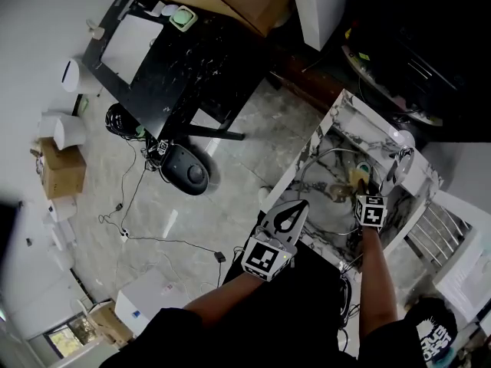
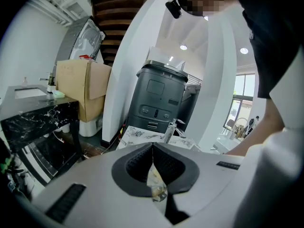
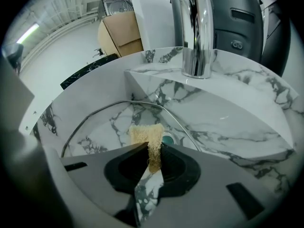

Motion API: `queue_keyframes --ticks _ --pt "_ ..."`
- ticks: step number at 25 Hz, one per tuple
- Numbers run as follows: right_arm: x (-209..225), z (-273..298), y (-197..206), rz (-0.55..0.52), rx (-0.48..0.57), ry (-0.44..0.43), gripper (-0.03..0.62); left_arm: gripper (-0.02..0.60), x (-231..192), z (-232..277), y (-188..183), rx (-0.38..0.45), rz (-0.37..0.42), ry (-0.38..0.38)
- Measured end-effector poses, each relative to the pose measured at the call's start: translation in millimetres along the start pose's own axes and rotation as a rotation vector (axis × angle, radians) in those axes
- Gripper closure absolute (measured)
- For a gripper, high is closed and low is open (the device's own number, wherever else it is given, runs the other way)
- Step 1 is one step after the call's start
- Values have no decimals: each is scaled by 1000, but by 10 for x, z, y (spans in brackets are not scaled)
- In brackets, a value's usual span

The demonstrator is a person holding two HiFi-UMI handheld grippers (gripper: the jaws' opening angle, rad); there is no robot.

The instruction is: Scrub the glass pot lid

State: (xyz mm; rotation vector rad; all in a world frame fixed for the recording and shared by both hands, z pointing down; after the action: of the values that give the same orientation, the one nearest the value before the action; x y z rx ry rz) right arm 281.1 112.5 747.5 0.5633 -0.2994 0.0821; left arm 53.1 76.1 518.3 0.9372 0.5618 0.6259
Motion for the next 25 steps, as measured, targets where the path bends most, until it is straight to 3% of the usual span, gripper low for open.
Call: queue_keyframes --ticks 16,25 --pt "118 -310 263 -8 -50 103 531 565 122 -125 -19 27 26 28" --pt "29 -410 486 19 -98 106 531 565 72 -260 49 32 16 37"
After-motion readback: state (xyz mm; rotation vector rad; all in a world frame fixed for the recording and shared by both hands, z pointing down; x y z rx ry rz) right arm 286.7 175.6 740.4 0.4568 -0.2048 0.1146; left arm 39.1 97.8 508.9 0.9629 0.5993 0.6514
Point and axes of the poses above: the fingertips, and each gripper's own axes: z forward along the fingers, x to its right, y out of its underside, the point moved 5 cm from there along -z, backward along the fingers, and after that the axes turned 11 degrees about -y, right-handed, at the moved point
